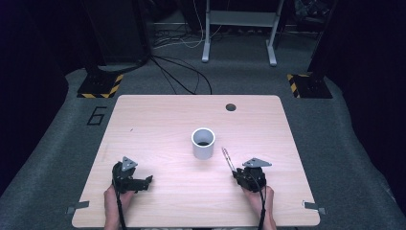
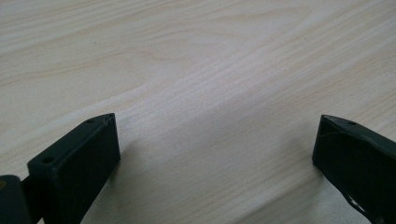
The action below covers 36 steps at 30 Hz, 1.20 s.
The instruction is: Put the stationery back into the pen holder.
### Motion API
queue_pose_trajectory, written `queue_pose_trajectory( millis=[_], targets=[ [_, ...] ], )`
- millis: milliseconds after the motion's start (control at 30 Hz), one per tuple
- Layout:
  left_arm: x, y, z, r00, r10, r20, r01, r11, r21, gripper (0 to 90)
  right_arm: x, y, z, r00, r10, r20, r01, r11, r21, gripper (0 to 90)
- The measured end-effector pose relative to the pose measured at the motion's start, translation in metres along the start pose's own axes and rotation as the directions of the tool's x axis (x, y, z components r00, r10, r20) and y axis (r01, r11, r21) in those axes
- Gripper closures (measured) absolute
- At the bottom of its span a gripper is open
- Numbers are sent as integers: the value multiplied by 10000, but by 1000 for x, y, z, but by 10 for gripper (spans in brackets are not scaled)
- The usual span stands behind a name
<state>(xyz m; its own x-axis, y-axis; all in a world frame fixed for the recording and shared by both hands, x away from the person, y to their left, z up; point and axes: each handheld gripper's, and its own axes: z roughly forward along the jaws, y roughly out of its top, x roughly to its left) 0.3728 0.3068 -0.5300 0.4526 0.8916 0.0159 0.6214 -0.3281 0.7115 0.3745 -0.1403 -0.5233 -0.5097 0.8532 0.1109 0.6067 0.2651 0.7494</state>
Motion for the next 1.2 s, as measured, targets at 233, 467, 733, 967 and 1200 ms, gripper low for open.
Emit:
queue_pose_trajectory(
  millis=[233,467,733,967,1200],
  targets=[
    [0,0,0,10000,-4,-25,4,10000,-19,7,-2,-3,-1,10000,39,-15,-39,9998,-193,809],
    [-1,0,0,10000,-53,-45,53,10000,-36,7,-3,-3,-6,9991,406,143,-402,9987,-316,812],
    [0,0,0,10000,-35,-12,35,10000,-3,7,-13,-1,-20,9981,583,198,-568,9959,-710,814],
    [0,0,0,10000,3,-10,-3,10000,-17,7,-21,6,-32,9974,713,132,-698,9935,-902,814],
    [0,0,0,10000,-7,-32,7,10000,-35,7,-26,20,-44,9983,553,163,-533,9933,-1022,815]
  ],
)
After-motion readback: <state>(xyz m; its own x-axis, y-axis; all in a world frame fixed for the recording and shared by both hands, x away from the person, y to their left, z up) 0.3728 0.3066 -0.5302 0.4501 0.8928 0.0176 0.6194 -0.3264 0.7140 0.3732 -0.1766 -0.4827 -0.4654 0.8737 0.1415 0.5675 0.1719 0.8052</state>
